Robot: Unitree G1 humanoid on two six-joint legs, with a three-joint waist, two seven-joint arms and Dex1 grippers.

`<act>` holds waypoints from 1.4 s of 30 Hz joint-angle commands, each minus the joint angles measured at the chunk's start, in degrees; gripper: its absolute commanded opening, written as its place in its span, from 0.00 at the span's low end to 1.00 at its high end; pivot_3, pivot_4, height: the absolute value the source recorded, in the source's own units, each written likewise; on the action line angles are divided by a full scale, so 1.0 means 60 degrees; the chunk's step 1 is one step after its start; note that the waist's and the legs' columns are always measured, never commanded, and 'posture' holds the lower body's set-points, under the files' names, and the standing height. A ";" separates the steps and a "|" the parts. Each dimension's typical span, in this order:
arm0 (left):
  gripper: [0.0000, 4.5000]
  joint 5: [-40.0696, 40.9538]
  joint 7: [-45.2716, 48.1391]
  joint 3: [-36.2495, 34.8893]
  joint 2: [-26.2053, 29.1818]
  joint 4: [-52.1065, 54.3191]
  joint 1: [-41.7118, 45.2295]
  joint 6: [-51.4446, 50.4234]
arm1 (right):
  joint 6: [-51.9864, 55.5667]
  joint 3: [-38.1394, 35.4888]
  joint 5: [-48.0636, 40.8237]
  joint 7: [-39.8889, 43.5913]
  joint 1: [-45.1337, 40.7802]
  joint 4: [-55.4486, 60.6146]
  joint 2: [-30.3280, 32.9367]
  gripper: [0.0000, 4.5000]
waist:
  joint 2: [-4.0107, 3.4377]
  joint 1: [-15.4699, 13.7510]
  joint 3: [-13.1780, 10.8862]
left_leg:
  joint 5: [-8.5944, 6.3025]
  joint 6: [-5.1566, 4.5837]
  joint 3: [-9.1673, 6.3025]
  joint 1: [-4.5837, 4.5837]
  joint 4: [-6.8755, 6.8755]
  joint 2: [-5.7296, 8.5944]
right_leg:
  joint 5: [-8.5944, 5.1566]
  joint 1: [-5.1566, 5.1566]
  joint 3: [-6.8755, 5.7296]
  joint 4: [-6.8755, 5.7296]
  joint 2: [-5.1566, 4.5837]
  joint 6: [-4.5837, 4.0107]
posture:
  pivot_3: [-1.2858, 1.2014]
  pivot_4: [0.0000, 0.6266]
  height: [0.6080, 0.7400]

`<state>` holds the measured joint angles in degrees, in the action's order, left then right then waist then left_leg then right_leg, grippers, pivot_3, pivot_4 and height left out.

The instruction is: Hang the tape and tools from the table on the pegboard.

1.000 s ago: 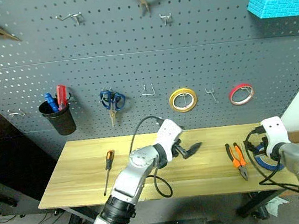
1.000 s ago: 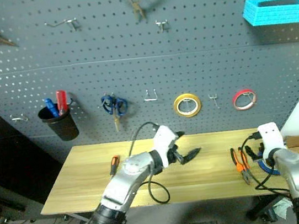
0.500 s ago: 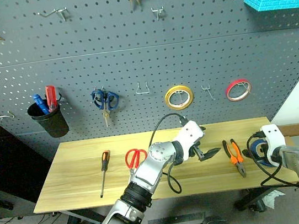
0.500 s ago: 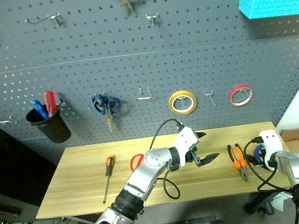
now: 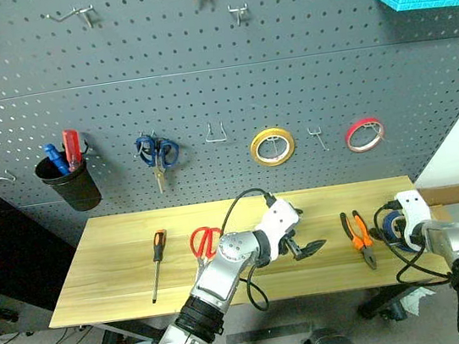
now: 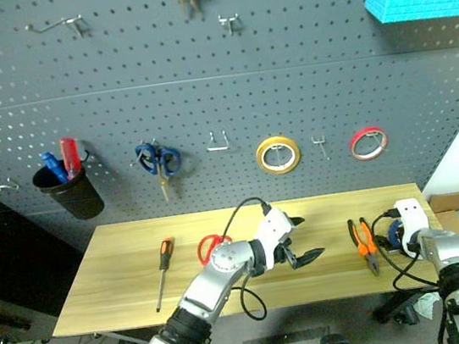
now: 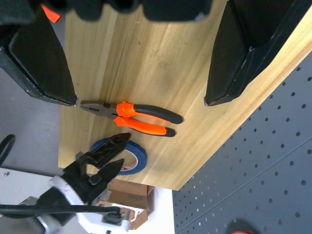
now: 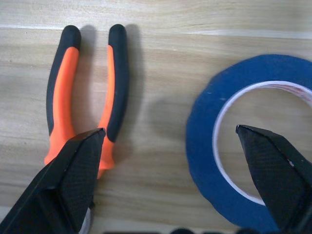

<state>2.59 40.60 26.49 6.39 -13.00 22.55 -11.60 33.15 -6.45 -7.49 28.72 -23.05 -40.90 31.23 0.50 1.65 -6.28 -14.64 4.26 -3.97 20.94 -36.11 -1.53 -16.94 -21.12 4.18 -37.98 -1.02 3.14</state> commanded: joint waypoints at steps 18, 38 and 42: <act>0.99 0.0518 0.0073 -0.0329 -0.1034 0.0384 0.0421 -0.0825 | -0.0335 -0.0432 -0.0025 -0.0221 -0.0937 -0.2060 -0.0284 1.00 | 0.0059 0.0022 -0.0096 | 0.0000 0.0000 -0.0001 -0.0004 0.0001 -0.0001 | -0.0001 0.0005 0.0001 0.0001 0.0000 0.0002 | 0.55 0.21 1.00; 1.00 0.0498 0.0082 -0.0584 -0.1056 0.0395 0.0654 -0.0982 | -0.1088 -0.0142 0.0431 -0.0192 -0.1396 -0.3043 -0.0295 0.08 | 0.0091 0.0014 -0.0163 | 0.0000 0.0001 0.0000 0.0001 0.0004 -0.0001 | 0.0000 0.0001 0.0001 0.0007 -0.0001 0.0001 | 0.55 0.19 1.00; 1.00 0.0495 0.0071 -0.0653 -0.1085 0.0288 0.0735 -0.0913 | -0.1246 -0.0105 0.0506 -0.0229 -0.1321 -0.2981 -0.0263 0.08 | 0.0091 0.0021 -0.0163 | 0.0000 0.0001 0.0001 0.0000 0.0003 -0.0001 | -0.0001 0.0002 0.0001 0.0006 -0.0002 0.0003 | 0.55 0.18 1.00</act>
<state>4.60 40.80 23.10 0.76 -12.52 25.70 -18.19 26.85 -7.34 -5.17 27.48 -30.74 -58.84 29.48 1.05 1.77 -7.25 -14.64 4.27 -3.97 20.94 -36.09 -1.53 -16.94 -21.11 4.18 -37.94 -1.03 3.15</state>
